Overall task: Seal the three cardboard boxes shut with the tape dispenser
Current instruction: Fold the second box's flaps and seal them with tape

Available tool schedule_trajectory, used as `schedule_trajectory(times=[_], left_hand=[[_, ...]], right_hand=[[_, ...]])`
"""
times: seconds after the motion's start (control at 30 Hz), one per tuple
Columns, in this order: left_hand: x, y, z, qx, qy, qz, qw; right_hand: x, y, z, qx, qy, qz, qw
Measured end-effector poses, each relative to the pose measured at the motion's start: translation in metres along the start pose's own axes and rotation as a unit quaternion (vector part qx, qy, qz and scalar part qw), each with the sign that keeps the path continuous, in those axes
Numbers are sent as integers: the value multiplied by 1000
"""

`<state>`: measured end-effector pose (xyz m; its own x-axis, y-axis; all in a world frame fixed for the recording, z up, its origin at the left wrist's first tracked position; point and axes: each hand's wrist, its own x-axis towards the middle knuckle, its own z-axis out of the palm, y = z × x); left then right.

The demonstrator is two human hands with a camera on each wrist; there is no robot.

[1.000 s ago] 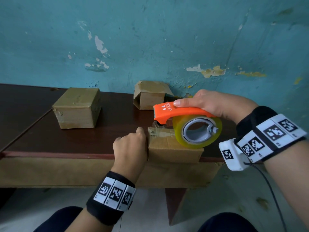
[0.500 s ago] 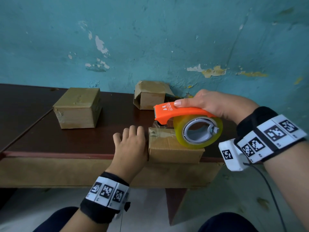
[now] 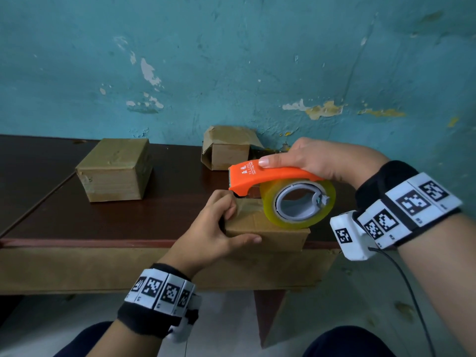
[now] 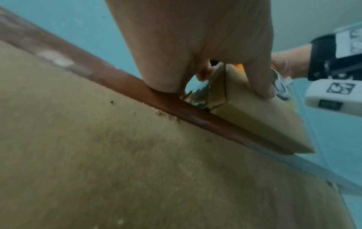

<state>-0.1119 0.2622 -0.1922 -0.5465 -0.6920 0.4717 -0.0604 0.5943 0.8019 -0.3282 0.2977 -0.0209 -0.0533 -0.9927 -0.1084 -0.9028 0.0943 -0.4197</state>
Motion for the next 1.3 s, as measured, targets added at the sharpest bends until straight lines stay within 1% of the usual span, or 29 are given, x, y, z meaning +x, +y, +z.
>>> schedule_trajectory(times=[0.1,0.3,0.43,0.77,0.93,1.07,1.17,1.3], left_hand=[[3,1,0,30,-24,-3,999],[6,5,-3,69,-71,7,995],[8,5,-4,87,-76,9,993],[7,6,-15,116,-117,44,985],[6,2,-21,125,-123,39,984],[0,4,-24,130,-120,48,983],[-2,5,-27,130,-122,43,983],[-6,2,-36,124,-123,24,984]], right_hand=[[2,-3,-3,-36,-10,1,999],[-6,7,-15,-105,-23,34,994],[-7,5,-14,-142,-8,56,988],[-3,0,-16,-147,-35,73,986],[-4,-1,-15,-152,-34,69,985],[-4,-2,-15,-155,-40,62,985],[-4,-1,-15,-152,-43,55,986],[-7,13,-13,-146,-58,56,986]])
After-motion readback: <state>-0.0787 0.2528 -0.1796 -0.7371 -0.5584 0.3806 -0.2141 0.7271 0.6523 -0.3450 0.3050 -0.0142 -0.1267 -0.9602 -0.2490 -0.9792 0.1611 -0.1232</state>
